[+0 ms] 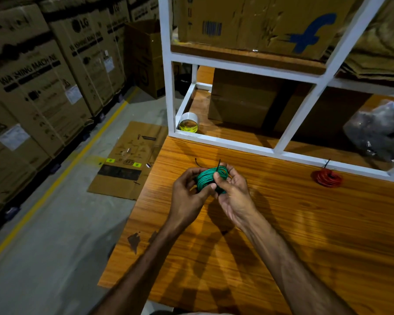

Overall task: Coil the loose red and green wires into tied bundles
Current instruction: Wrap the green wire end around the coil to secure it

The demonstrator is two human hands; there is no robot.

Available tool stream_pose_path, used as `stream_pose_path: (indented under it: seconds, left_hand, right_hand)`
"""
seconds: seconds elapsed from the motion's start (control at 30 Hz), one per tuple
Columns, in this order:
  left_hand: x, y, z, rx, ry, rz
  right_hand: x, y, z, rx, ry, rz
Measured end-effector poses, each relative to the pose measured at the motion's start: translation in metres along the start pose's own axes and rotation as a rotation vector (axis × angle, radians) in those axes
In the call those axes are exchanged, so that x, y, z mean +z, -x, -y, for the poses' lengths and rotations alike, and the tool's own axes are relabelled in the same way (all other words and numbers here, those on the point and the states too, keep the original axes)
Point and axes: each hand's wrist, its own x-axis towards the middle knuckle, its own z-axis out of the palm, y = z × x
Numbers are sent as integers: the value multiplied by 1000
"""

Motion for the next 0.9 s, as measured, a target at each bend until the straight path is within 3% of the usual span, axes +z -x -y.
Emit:
stream_pose_path:
  seconds: [0.27, 0.53, 0.7, 0.9]
  left_hand:
    - [-15, -21, -8, 52, -294, 156]
    - [-22, -24, -4, 252, -595, 204]
    - [-12, -17, -4, 167, -527, 78]
    - [0, -10, -5, -6, -275, 19]
  right_hand:
    - [-3, -3, 0, 16, 107, 7]
    - [-6, 0, -2, -24, 300, -22]
    - [-11, -5, -6, -107, 340, -1]
    - [-12, -1, -9, -180, 366, -5]
